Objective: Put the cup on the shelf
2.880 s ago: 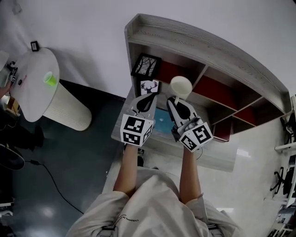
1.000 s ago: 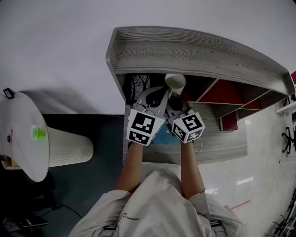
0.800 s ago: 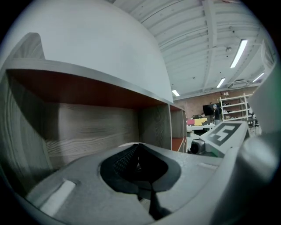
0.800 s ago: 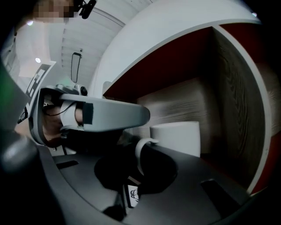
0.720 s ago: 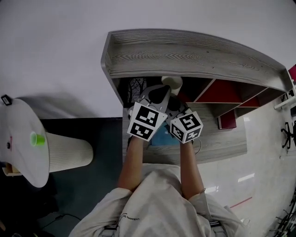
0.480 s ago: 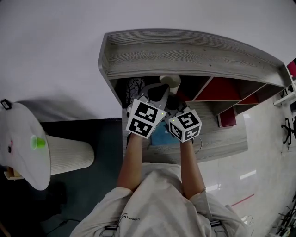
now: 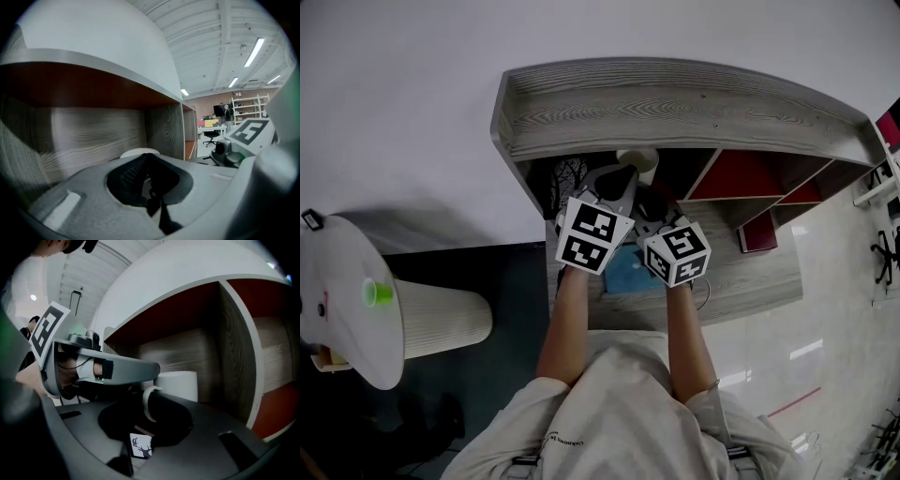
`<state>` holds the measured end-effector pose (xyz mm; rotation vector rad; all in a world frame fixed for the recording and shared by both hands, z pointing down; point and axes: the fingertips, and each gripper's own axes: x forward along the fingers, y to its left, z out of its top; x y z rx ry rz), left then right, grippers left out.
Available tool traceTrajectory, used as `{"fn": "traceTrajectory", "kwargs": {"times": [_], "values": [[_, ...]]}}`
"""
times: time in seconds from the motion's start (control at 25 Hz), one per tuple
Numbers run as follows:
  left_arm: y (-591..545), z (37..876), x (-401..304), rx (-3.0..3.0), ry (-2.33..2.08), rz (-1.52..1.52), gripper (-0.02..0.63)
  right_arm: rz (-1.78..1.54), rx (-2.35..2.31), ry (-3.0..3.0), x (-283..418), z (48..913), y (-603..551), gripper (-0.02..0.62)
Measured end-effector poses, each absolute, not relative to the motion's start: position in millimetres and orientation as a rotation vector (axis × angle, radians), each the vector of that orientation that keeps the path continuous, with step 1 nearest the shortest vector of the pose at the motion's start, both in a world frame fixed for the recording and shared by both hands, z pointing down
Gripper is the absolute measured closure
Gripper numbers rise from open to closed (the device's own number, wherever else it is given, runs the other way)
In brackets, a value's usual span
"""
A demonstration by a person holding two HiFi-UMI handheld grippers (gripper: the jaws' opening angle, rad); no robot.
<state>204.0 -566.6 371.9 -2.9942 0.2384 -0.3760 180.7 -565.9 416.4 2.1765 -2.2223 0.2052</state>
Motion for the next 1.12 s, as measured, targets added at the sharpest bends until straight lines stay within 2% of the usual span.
{"fn": "traceTrajectory", "kwargs": {"times": [0.56,1.12], "values": [[-567.6,373.9,205.9,-2.984,0.328,-0.374,0.597,0.207,2.260,-2.187,193.5,417.3,-541.5,0.520],[-541.4,407.0,158.0,-3.126,0.557,-0.309,0.597,0.276,2.186,-2.214,189.8,438.4,-501.9,0.520]]}}
